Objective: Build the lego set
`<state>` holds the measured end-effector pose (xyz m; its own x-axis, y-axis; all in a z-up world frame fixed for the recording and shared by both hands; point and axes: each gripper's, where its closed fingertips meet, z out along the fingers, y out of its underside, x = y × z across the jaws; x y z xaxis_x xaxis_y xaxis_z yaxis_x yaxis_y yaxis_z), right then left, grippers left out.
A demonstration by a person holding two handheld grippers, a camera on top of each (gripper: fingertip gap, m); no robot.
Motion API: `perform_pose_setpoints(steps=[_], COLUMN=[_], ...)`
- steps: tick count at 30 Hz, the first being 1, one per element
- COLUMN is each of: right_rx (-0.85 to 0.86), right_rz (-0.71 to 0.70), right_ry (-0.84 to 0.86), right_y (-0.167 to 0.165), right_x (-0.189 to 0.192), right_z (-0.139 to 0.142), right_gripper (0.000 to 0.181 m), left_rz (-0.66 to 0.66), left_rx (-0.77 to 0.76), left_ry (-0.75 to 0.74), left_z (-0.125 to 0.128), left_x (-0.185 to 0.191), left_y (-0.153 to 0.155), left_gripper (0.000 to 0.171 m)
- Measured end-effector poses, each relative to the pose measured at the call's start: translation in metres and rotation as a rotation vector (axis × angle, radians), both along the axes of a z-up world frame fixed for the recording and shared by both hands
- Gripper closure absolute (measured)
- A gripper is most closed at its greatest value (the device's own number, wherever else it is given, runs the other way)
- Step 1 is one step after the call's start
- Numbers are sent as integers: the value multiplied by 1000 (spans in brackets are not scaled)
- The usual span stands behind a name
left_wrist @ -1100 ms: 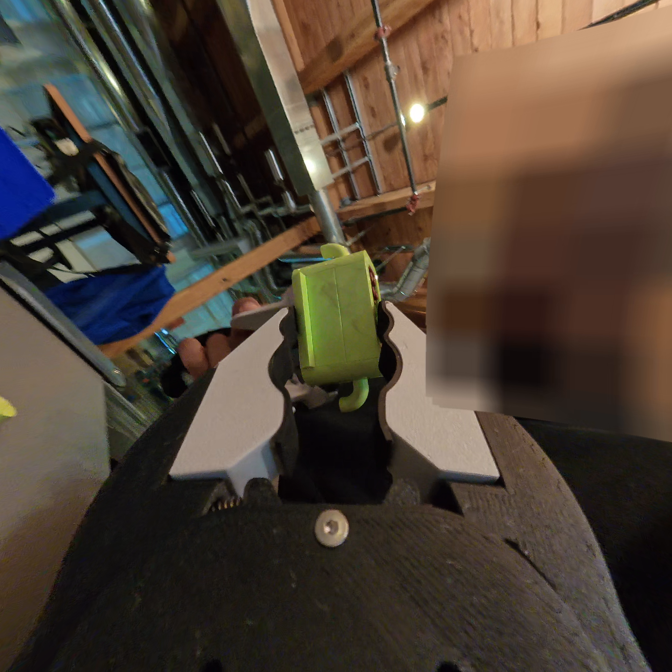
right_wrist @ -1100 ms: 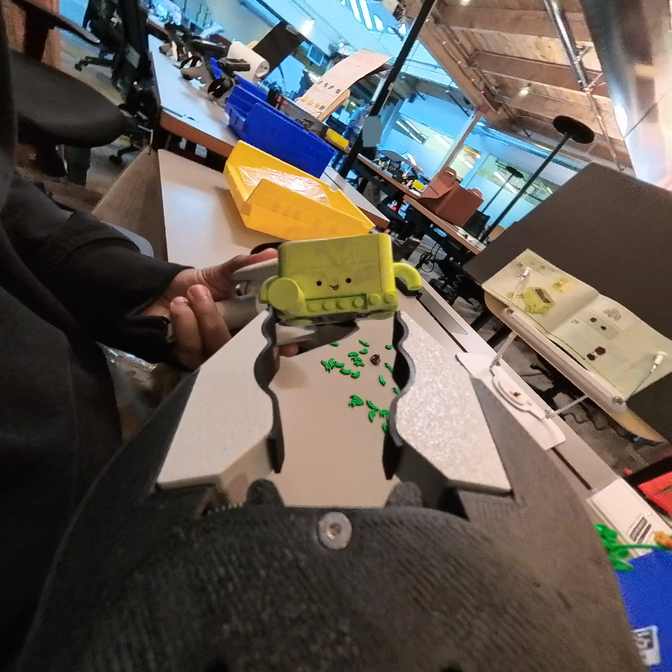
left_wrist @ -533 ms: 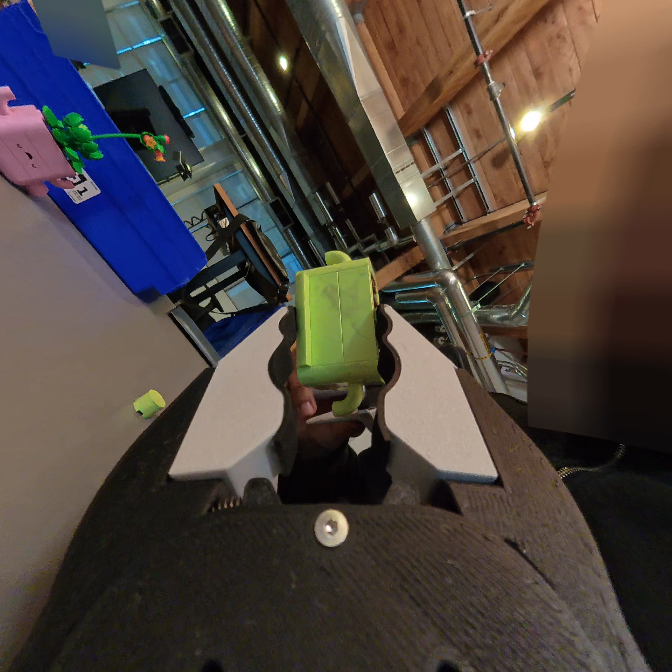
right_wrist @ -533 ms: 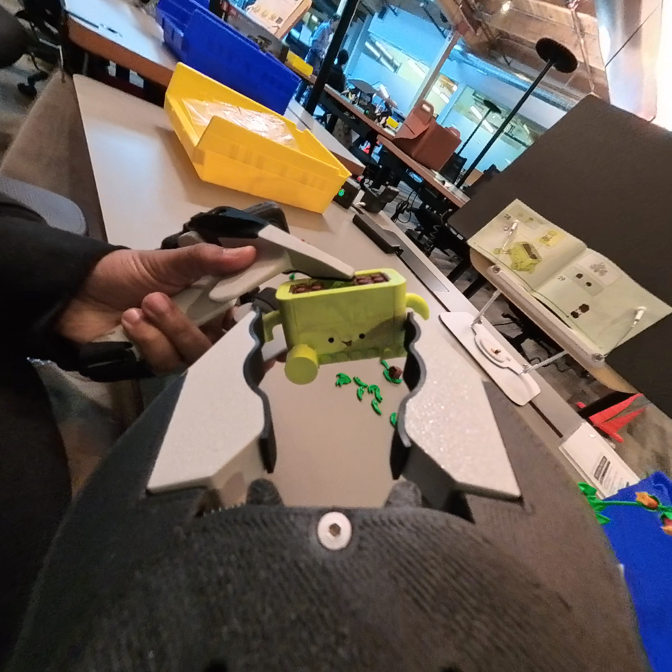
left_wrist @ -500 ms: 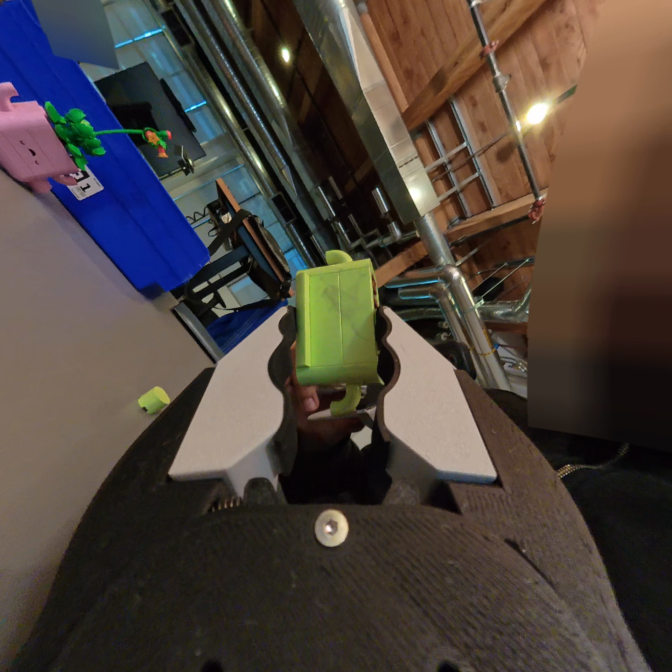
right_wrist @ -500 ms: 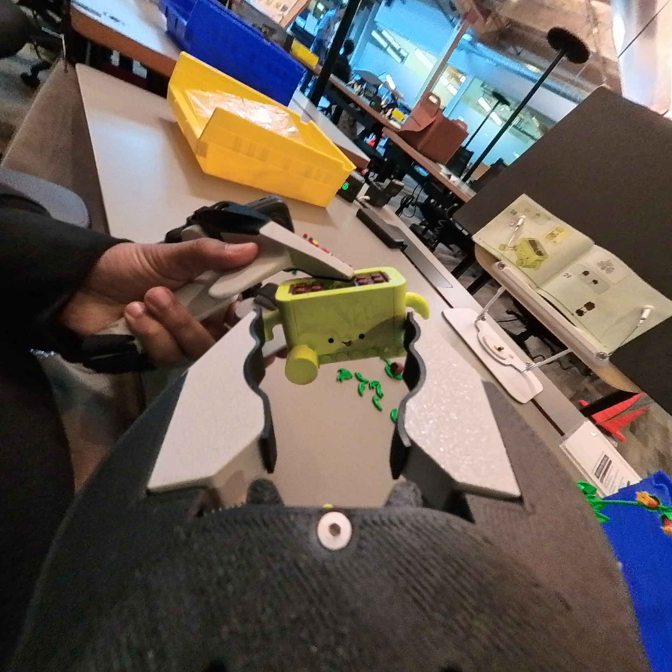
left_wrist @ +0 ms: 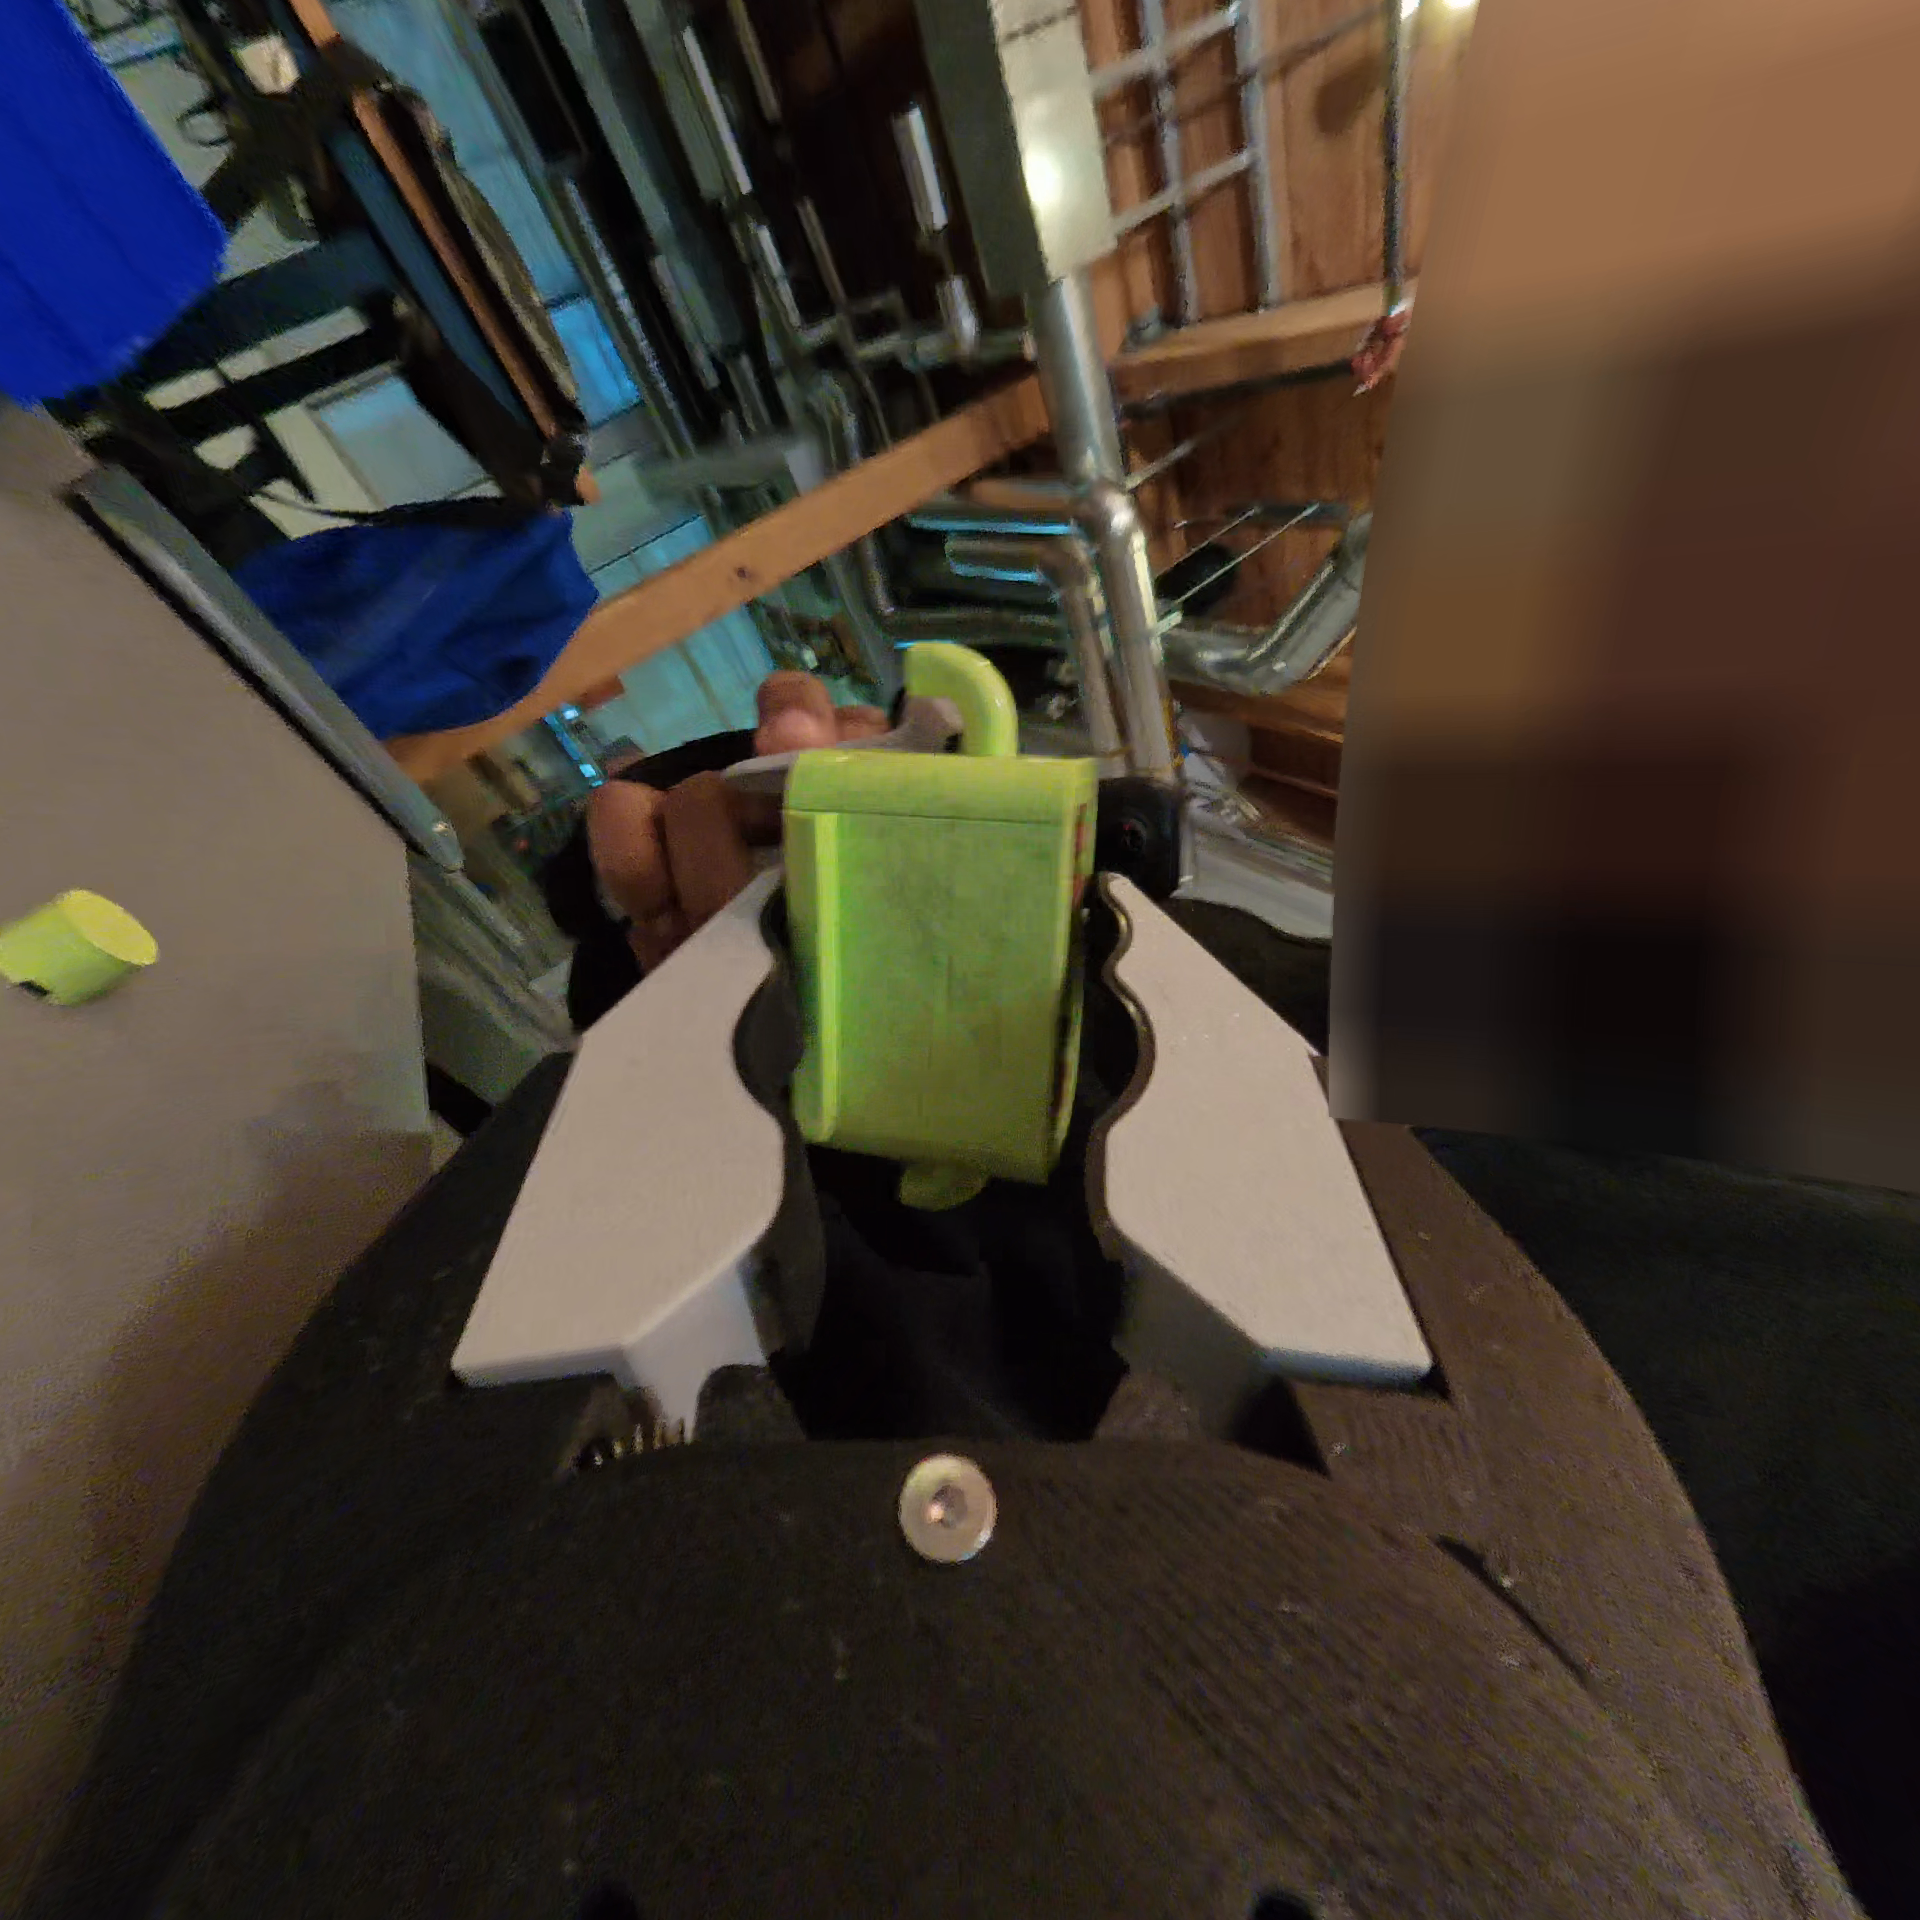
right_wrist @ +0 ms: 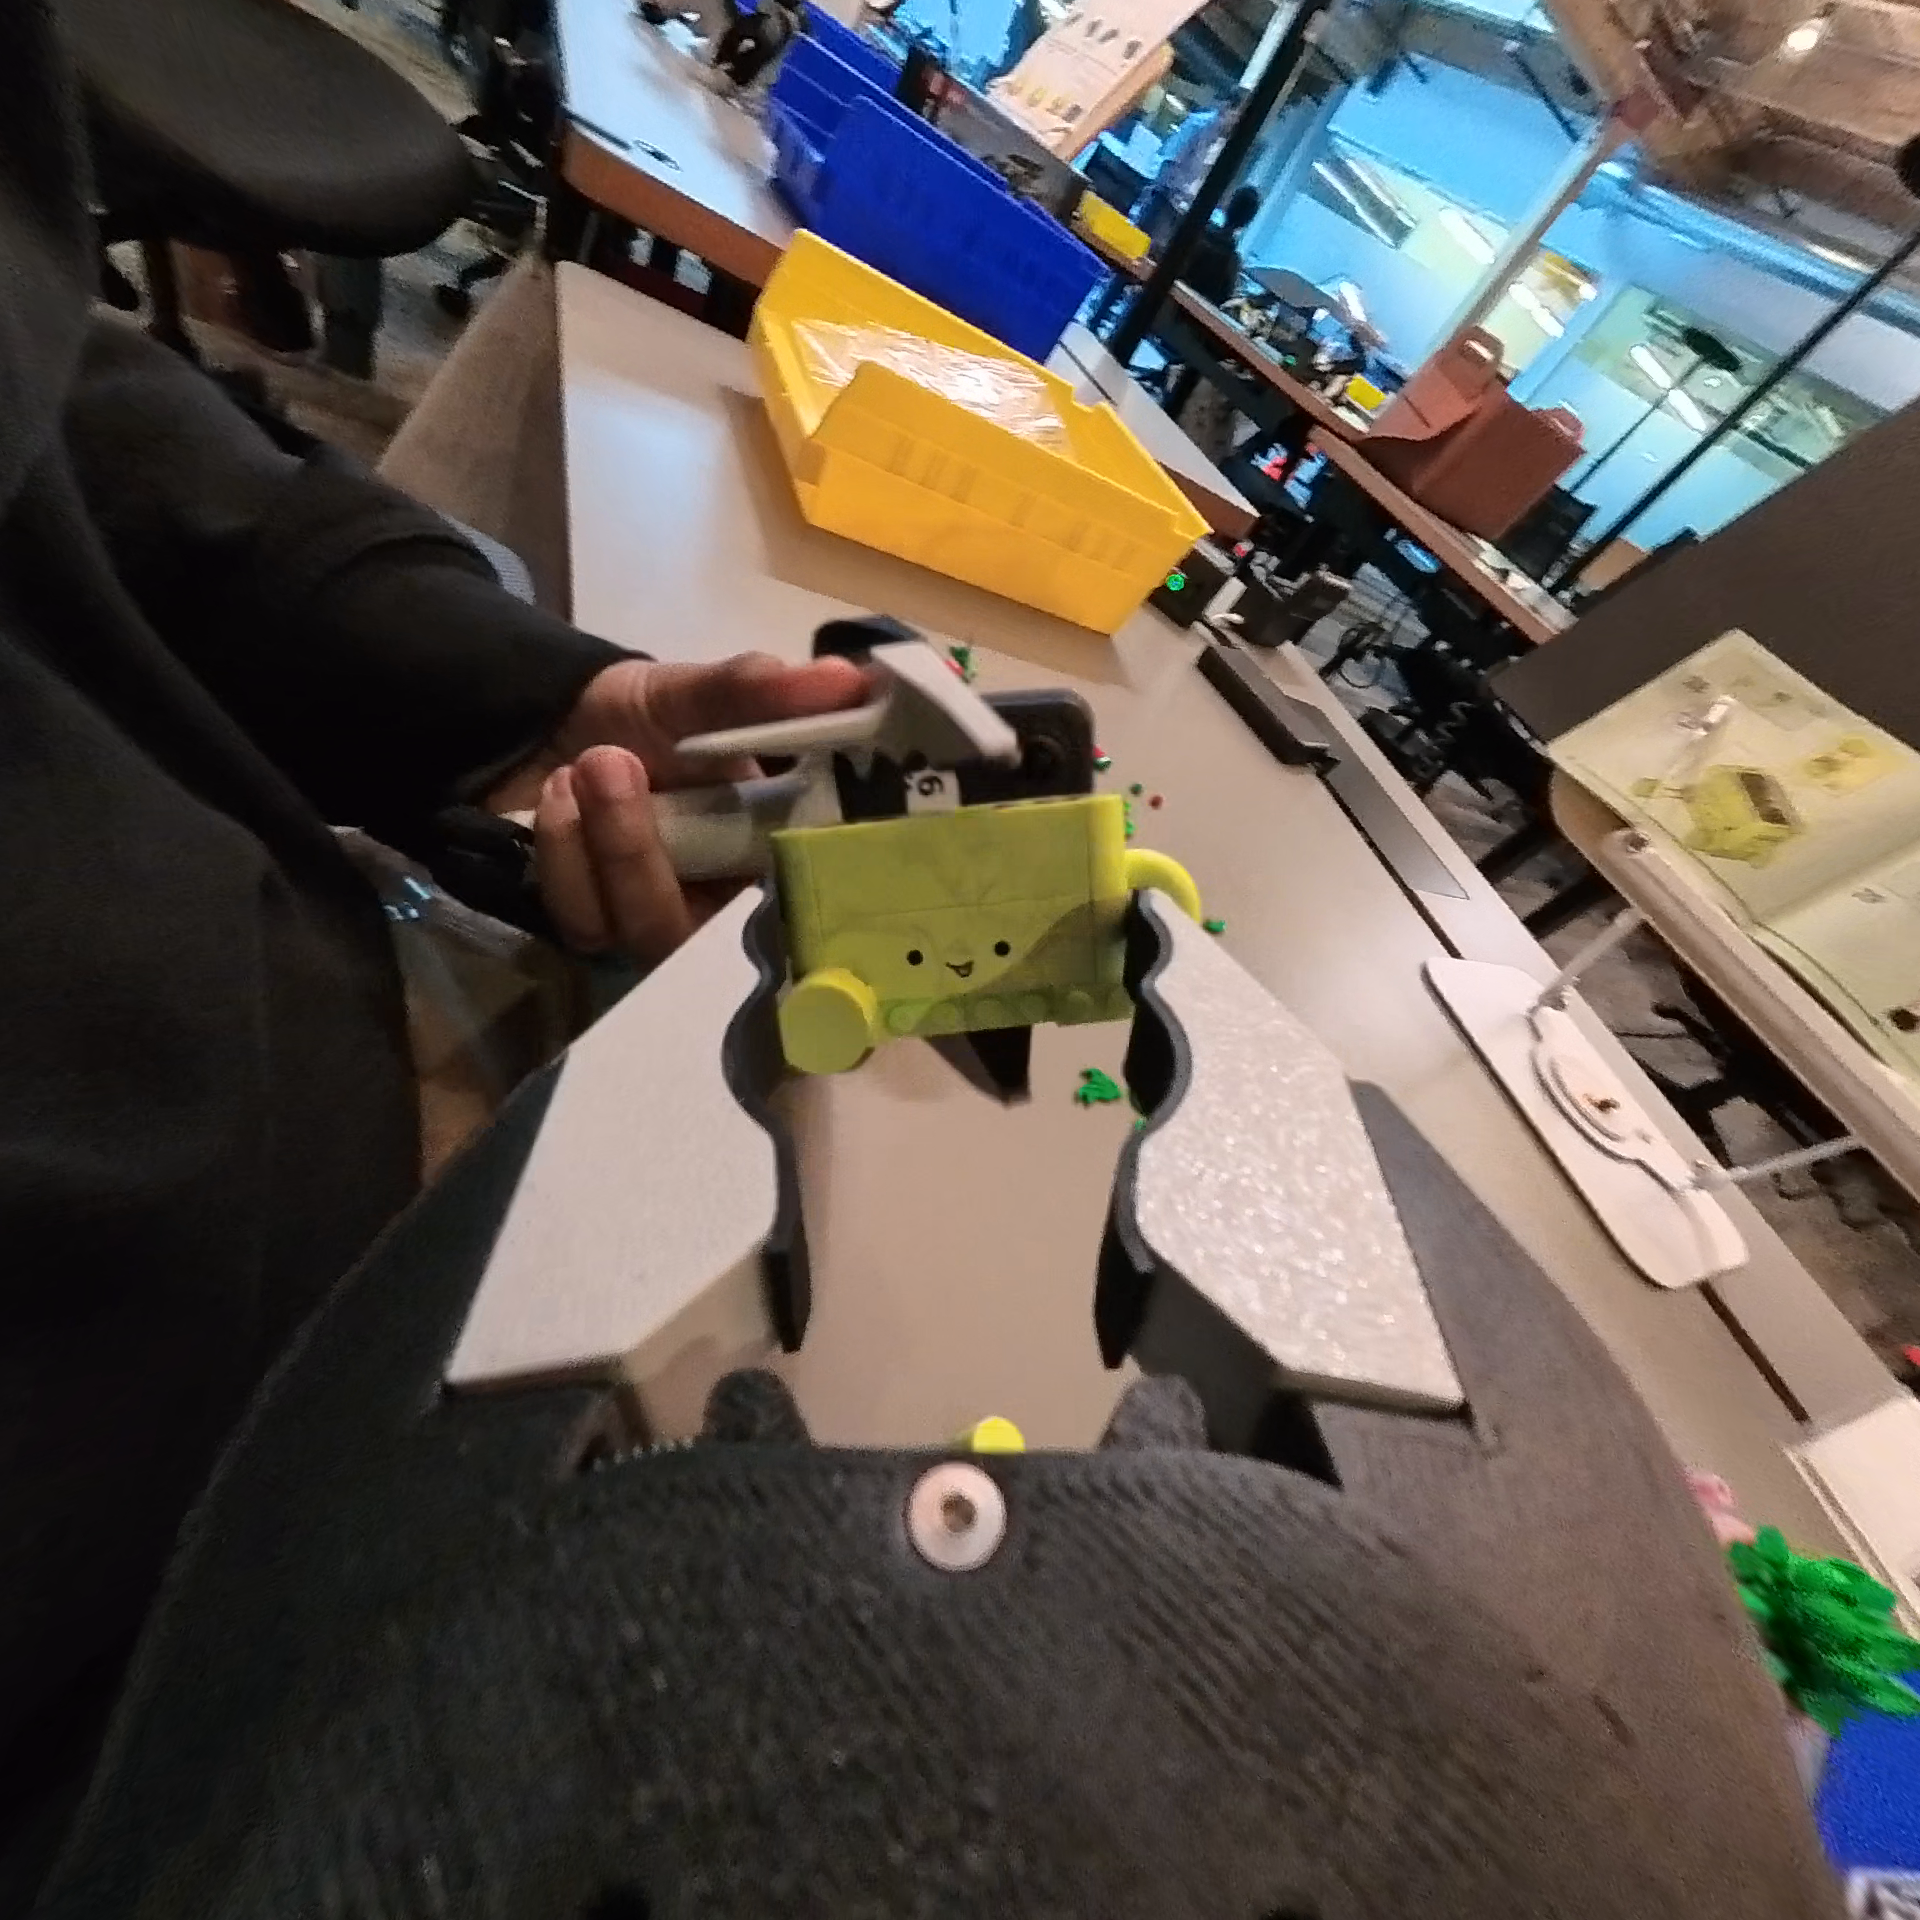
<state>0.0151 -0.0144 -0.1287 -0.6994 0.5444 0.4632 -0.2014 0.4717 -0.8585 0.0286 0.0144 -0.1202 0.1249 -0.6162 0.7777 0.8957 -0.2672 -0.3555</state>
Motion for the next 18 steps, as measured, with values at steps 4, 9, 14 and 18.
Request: perform_pose_setpoints(steps=[4,9,14,18], right_rx=[-10,-9,-33,-119], right_rz=[9,16,-40,-212], right_ry=[9,5,34,-81], right_y=[-1,1,15,62], right_x=[3,4,-1,-20], right_z=[5,6,13,8], right_gripper=[117,117,120,121], left_rz=[9,23,109,245], left_rx=[30,27,37,6], left_ry=[7,33,-29,-54], left_z=[4,3,4,-1], left_x=[-2,-1,-19,-48], left_y=[-2,-1,-1,-8], left_gripper=[127,127,127,127])
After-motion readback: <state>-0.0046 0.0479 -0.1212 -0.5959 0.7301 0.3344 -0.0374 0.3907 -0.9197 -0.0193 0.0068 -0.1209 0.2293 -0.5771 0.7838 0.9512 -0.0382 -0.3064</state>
